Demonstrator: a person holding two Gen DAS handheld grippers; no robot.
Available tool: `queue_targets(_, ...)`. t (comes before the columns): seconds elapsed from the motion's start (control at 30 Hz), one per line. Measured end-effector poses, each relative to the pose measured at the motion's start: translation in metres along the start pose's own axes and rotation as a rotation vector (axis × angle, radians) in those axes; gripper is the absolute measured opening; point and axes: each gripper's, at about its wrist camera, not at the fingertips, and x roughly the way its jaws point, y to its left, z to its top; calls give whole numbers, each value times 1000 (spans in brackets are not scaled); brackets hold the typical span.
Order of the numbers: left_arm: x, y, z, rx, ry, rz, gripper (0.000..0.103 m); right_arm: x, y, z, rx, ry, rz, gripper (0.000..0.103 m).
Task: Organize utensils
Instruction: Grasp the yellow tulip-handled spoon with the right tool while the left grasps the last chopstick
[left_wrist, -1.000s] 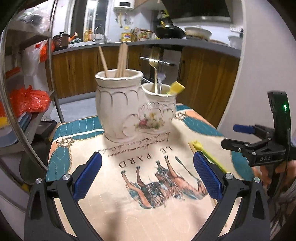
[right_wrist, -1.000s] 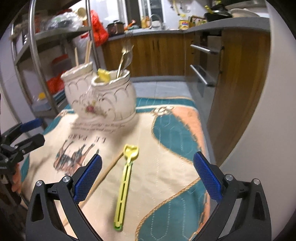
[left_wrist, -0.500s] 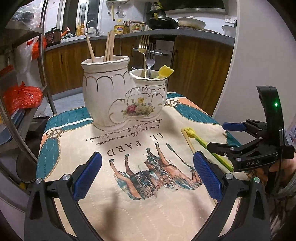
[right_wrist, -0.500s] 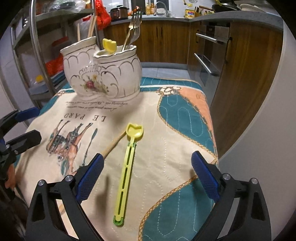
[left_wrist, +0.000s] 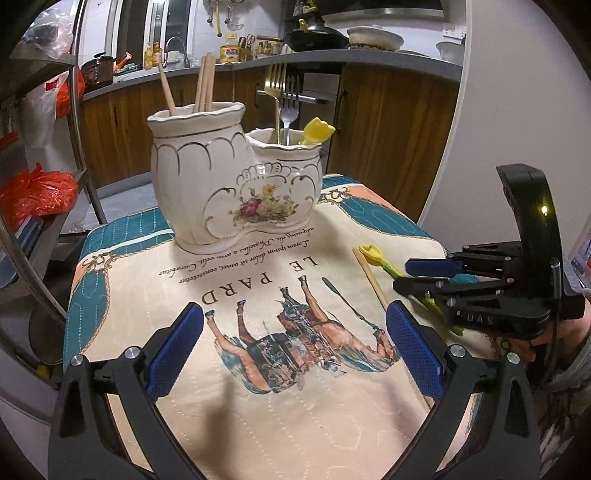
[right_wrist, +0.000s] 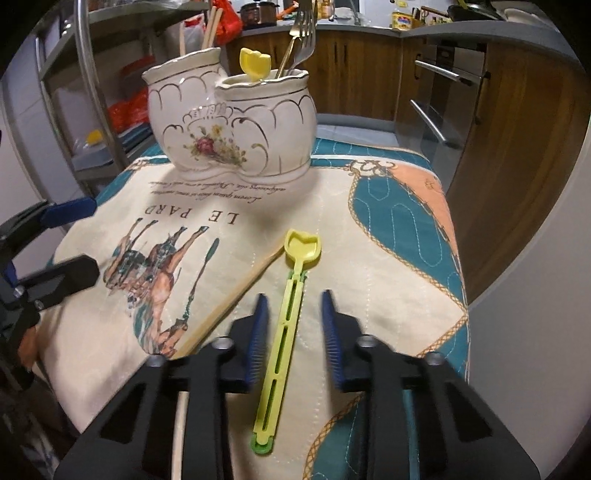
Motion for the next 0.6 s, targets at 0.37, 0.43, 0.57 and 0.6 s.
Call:
queue_targets(0.37, 11, -30, 1, 33, 51, -32, 97, -16, -17, -1, 19, -53, 13, 11)
queue_targets(0.43, 14, -41, 2, 50, 64, -35, 97, -21, -23, -2, 32, -66, 15, 11)
queue_targets(0.57, 26, -61, 1, 76, 112, -30, 97, -26, -33, -5, 50, -80, 17, 11)
queue_targets(0.6, 28, -63, 0, 78, 122, -32, 96, -27, -34, -6, 52, -82, 17, 11)
